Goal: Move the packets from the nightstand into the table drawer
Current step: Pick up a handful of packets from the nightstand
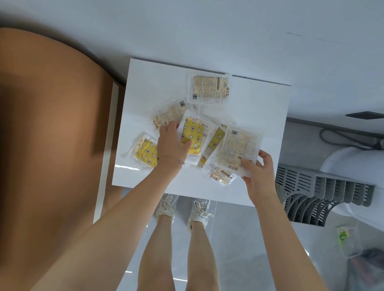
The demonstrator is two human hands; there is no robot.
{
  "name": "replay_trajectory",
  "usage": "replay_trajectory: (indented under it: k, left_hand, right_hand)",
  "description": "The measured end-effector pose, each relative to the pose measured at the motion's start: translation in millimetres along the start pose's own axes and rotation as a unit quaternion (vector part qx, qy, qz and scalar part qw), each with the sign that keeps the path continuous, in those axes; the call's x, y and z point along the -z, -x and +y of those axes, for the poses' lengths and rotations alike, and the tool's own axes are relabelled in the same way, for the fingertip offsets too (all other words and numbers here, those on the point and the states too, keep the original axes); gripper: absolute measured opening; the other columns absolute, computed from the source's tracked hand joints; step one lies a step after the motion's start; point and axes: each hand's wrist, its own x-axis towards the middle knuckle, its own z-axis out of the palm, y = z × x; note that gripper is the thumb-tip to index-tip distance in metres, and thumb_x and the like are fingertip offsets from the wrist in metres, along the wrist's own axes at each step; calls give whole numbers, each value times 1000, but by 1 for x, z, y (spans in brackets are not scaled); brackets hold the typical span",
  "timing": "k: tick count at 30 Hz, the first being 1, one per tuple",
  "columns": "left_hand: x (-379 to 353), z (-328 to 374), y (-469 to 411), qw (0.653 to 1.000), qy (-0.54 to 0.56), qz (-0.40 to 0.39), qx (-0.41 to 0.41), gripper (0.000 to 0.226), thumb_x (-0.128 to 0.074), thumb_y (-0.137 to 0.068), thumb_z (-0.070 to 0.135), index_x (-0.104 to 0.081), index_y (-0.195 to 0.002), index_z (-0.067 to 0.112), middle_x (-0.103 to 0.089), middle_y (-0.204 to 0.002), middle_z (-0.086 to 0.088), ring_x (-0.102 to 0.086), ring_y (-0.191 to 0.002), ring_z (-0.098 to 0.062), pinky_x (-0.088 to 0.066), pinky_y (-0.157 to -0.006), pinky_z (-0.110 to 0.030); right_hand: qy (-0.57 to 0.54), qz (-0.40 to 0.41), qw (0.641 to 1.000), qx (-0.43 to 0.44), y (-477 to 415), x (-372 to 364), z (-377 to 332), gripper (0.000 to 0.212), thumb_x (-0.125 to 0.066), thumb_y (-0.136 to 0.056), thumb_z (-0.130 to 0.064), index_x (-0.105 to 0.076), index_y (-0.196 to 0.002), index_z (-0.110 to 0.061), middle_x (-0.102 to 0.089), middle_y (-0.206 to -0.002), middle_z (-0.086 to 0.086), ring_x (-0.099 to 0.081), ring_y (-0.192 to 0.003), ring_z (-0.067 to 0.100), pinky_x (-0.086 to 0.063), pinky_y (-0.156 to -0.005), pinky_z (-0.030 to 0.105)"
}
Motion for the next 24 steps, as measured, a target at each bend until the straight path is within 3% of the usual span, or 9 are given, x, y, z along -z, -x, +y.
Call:
replay_trajectory:
  k: [5,8,12,15,18,20,24]
  left_hand:
    - [-5,-1,2,1000,-3,3,25,49,-70,-80,23,-48,-121,5,-46,-123,-13,-52,-96,-26,-43,-76,-31]
    - [-7,-2,3,1000,-3,15,17,47,-69,-80,22,-50,-119,5,-48,-118,-14,-48,-88,-23,-42,-72,-31]
    - [-6,-4,4,999,-29,38,-4,37,-67,-80,22,-53,-111,6,-56,-104,-13,-48,-99,-30,-42,-75,-35]
    - [-4,-2,7,998,49,27,-10,26,-63,-82,13,-46,-100,6,-53,-82,-8,-48,-78,-30,-39,-63,-31]
    - [1,1,15,988,154,2,10,28,-61,-84,9,-38,-100,10,-41,-78,7,-43,-64,-12,-36,-56,-20]
    - [7,-1,19,976,215,-13,26,32,-63,-84,7,-41,-106,12,-46,-86,9,-47,-70,-3,-39,-59,-15]
    - [24,-11,27,946,317,-55,41,30,-64,-83,1,-55,-111,9,-60,-100,-1,-58,-91,-15,-46,-80,-26]
  right_hand:
    - [9,2,1000,-5,-2,-3,7,41,-52,-89,12,-40,-119,-12,-64,-106,12,-63,-101,32,-54,-87,44]
    - [0,3,1000,-2,-2,-6,7,41,-52,-89,12,-39,-119,-12,-64,-105,12,-64,-97,29,-56,-81,40]
    - [11,7,1000,-4,-1,-9,7,41,-52,-89,12,-40,-119,-13,-65,-103,10,-64,-95,27,-56,-80,39]
    - [2,10,1000,-9,0,-10,7,42,-51,-89,12,-40,-120,-13,-64,-103,9,-64,-95,27,-56,-80,40]
    - [-12,3,1000,-9,5,-7,6,45,-52,-89,11,-39,-124,-16,-64,-104,10,-64,-96,26,-56,-82,41]
    - [-14,-12,1000,-14,8,-5,6,49,-53,-89,10,-41,-128,-17,-66,-106,9,-65,-98,27,-56,-85,42]
    - [16,-60,998,-31,22,-4,3,35,-50,-92,7,-55,-124,-7,-68,-110,8,-65,-103,27,-59,-81,33]
